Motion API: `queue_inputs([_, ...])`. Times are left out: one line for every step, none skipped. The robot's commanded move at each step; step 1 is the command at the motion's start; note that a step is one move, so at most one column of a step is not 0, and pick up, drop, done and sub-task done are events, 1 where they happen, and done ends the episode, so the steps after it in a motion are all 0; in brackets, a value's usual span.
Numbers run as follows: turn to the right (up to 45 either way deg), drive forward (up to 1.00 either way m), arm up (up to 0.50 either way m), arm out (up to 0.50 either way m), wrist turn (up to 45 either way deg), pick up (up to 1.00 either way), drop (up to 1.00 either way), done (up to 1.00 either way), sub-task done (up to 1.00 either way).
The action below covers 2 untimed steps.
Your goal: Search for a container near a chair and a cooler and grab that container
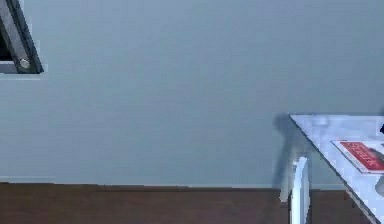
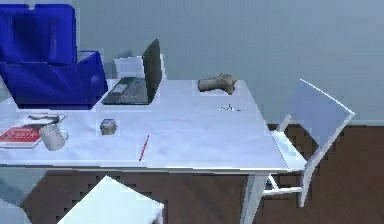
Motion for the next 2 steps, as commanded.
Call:
queue_inputs([0.0,0.8,0.0,0.0,0.0,0.0,0.0,0.0,0.0])
queue_inputs([42.0,0.0,0.0,0.0,0.0,0.0,0.0,0.0,0.0])
